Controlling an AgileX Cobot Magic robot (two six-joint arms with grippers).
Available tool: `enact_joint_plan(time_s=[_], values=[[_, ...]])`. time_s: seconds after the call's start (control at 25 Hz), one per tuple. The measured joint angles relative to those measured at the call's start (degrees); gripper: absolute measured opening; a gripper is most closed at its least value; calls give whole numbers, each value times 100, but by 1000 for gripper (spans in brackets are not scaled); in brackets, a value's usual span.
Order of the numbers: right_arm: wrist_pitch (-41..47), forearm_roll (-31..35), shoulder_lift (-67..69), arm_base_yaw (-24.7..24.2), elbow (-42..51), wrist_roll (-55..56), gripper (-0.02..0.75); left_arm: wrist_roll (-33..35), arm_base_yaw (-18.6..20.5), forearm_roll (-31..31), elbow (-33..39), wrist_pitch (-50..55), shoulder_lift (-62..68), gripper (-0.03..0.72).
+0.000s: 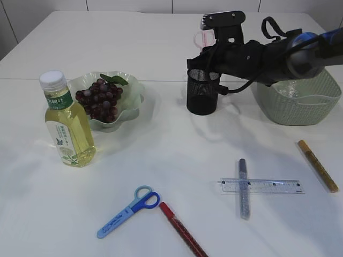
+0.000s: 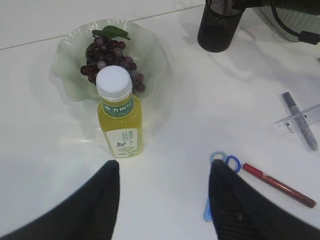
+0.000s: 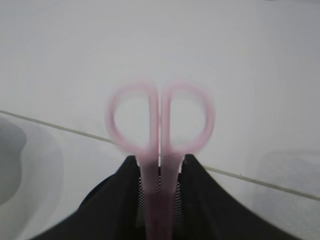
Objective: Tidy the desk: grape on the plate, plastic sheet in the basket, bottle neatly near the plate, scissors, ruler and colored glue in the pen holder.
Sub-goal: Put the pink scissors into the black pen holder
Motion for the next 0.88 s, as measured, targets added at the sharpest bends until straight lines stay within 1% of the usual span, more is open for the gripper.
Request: enact_joint_plan(time_s=[0.2,0.28,0.48,0.68,0.76,0.88], values=[[182,0,0,8,0,8,339,0,0,0,0,-12,0,415],[225,0,0,8,0,8,356,0,0,0,0,-12,0,415],[703,26,-76,8,0,12,365,0,0,0,0,-12,0,415],[1349,26,-633,8,0,12,366,0,0,0,0,-12,0,415],[1769,26,-932,8,0,12,365,0,0,0,0,-12,0,415],[2807,16,-1382,8,0,12,365,0,0,0,0,-12,0,415]])
